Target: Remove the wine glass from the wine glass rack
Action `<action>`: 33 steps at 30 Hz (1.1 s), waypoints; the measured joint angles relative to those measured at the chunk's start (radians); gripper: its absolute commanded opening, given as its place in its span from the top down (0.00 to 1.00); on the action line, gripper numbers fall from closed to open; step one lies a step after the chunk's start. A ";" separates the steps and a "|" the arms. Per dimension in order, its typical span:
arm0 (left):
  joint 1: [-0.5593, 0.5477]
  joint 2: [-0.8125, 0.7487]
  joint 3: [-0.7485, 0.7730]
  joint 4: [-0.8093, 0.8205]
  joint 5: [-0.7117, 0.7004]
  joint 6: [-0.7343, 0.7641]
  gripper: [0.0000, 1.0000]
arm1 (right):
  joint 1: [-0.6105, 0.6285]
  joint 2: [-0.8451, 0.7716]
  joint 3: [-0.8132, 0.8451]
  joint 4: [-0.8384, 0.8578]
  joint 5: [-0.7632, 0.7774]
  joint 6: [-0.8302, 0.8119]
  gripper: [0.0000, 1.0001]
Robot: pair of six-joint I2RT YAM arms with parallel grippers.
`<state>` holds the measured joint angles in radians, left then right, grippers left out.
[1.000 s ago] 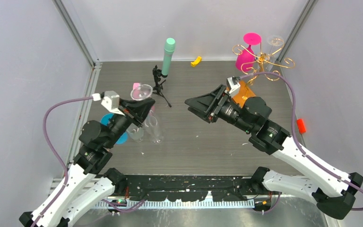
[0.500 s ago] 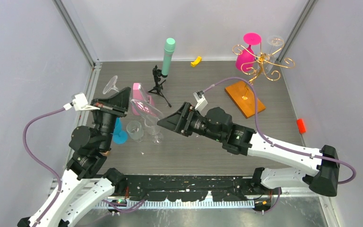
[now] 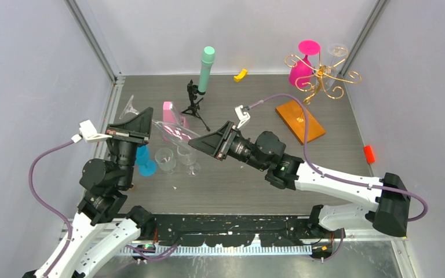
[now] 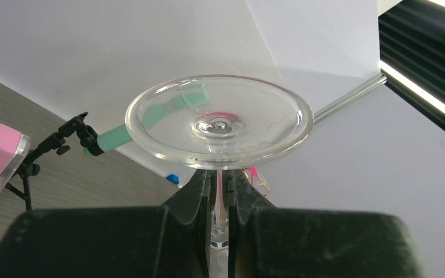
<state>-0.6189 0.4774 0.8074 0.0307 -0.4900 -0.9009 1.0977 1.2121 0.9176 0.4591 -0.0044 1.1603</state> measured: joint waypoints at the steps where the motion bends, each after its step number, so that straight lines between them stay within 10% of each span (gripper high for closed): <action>1: 0.000 0.000 0.001 -0.002 0.000 -0.010 1.00 | 0.000 0.009 0.000 0.017 -0.008 0.006 0.64; 9: 0.006 -0.003 0.008 -0.018 -0.039 -0.100 0.94 | 0.000 0.066 0.000 0.171 -0.068 0.047 0.98; 16: 0.004 -0.017 0.009 -0.067 0.008 -0.085 0.39 | 0.005 0.031 0.008 0.174 -0.040 0.003 1.00; 33: 0.001 -0.011 0.027 -0.238 0.294 0.187 0.02 | 0.006 -0.128 0.193 -0.502 0.272 -0.288 1.00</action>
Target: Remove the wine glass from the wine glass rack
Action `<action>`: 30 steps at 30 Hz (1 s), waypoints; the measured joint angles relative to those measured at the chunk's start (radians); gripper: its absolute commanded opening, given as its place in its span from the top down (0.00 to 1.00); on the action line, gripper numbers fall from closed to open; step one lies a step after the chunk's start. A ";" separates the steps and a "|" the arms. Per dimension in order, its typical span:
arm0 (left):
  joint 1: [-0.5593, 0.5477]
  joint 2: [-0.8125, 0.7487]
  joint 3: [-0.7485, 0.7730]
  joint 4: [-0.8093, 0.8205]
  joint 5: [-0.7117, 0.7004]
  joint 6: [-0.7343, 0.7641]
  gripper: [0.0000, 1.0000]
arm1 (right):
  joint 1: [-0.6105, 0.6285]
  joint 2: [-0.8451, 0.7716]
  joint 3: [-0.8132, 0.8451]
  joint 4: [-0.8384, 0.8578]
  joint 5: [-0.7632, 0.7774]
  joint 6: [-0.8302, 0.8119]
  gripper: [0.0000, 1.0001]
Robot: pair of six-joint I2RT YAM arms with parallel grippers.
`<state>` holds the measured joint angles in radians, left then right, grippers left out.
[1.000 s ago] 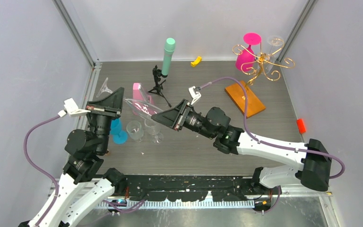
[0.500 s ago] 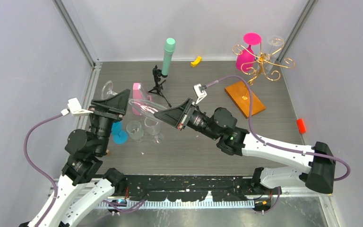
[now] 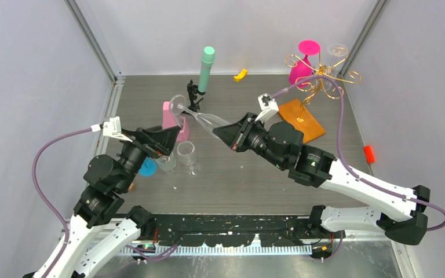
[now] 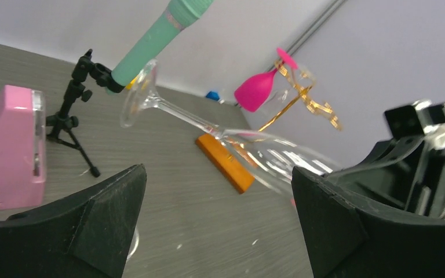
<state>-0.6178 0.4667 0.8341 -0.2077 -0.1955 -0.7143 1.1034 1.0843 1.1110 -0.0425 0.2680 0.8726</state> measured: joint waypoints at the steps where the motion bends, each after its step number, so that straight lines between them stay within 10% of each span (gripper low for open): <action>1: 0.000 -0.001 0.005 -0.021 0.010 0.029 0.02 | 0.000 0.000 0.032 -0.067 0.016 -0.015 1.00; 15: 0.000 0.037 0.114 -0.275 0.031 0.319 0.02 | 0.000 0.161 0.381 -0.906 0.142 -0.140 1.00; 30: 0.000 -0.016 0.114 -0.395 -0.047 0.357 0.02 | 0.025 0.562 0.625 -1.129 -0.054 -0.319 1.00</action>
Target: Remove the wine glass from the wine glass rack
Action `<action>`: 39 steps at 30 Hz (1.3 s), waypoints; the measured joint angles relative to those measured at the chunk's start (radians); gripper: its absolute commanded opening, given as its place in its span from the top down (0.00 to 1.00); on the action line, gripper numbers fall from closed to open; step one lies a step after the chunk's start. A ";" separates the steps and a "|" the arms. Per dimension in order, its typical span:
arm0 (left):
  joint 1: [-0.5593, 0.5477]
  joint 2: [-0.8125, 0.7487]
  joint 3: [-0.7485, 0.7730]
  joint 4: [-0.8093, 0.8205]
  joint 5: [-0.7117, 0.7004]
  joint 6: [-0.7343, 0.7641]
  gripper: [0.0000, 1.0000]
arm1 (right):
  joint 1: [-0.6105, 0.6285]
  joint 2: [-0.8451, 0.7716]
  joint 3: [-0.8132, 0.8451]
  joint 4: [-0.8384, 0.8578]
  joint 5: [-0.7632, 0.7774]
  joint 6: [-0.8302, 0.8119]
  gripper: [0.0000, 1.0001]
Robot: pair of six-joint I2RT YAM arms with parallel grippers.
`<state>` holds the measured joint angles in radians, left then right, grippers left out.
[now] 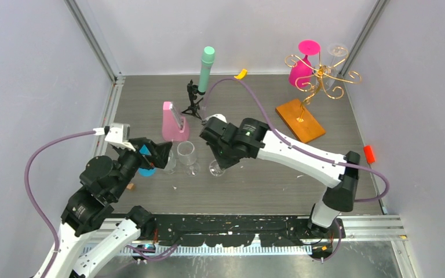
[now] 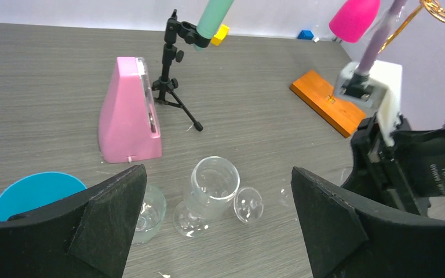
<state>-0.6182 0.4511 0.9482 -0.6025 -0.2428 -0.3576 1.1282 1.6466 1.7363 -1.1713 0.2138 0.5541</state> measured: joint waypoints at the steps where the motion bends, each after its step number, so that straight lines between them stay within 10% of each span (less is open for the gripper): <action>1: 0.000 -0.007 0.000 -0.004 -0.005 0.000 0.02 | 0.003 0.025 0.010 -0.006 -0.008 -0.007 1.00; 39: 0.000 -0.046 0.003 -0.063 -0.001 -0.006 0.02 | 0.007 0.213 0.266 -0.103 -0.005 -0.067 0.63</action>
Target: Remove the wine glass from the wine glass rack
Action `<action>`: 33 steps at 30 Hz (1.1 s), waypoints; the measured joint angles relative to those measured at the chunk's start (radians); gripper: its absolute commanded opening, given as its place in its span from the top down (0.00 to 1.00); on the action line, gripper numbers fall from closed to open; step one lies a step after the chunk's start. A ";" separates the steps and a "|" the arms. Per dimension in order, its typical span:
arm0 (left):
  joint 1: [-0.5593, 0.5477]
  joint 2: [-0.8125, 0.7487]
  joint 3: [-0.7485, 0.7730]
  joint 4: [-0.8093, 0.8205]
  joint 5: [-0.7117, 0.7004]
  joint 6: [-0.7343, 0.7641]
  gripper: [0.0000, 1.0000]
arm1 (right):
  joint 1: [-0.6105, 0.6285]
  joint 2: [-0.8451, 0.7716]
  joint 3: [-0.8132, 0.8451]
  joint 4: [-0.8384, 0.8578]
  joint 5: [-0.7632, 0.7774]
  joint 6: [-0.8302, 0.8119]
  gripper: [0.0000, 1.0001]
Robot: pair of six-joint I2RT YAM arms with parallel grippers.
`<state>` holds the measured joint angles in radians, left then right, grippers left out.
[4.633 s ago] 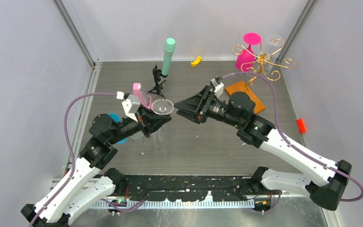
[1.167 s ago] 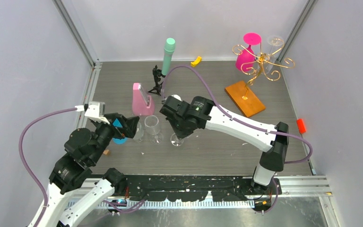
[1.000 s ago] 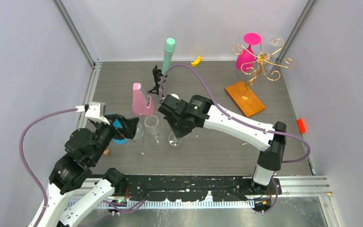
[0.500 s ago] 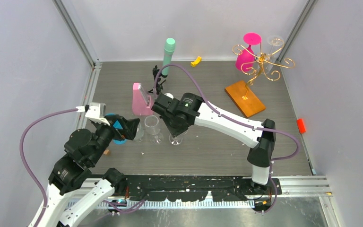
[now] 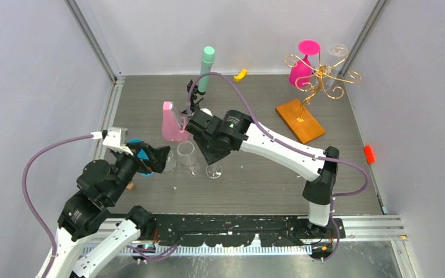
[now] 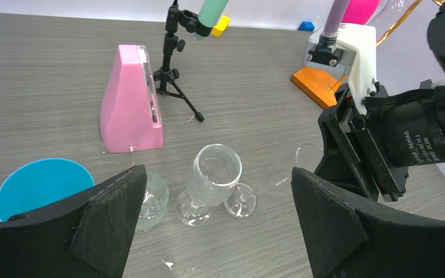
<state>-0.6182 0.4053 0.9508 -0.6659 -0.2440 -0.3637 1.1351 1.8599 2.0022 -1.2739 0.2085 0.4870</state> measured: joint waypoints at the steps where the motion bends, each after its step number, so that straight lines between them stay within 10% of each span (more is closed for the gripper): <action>1: 0.000 0.000 0.001 -0.001 0.000 0.000 0.02 | 0.000 0.000 0.005 0.002 0.000 -0.002 0.63; 27: 0.000 0.010 0.003 0.021 0.015 -0.053 0.02 | 0.000 -0.039 0.089 0.102 0.063 -0.003 0.51; 33: 0.000 0.010 0.003 0.019 0.009 -0.053 0.02 | 0.000 -0.130 0.081 0.127 0.179 -0.007 0.34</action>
<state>-0.6182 0.4156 0.9539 -0.6472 -0.2352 -0.4164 1.1347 1.7294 2.0834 -1.1465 0.3878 0.4797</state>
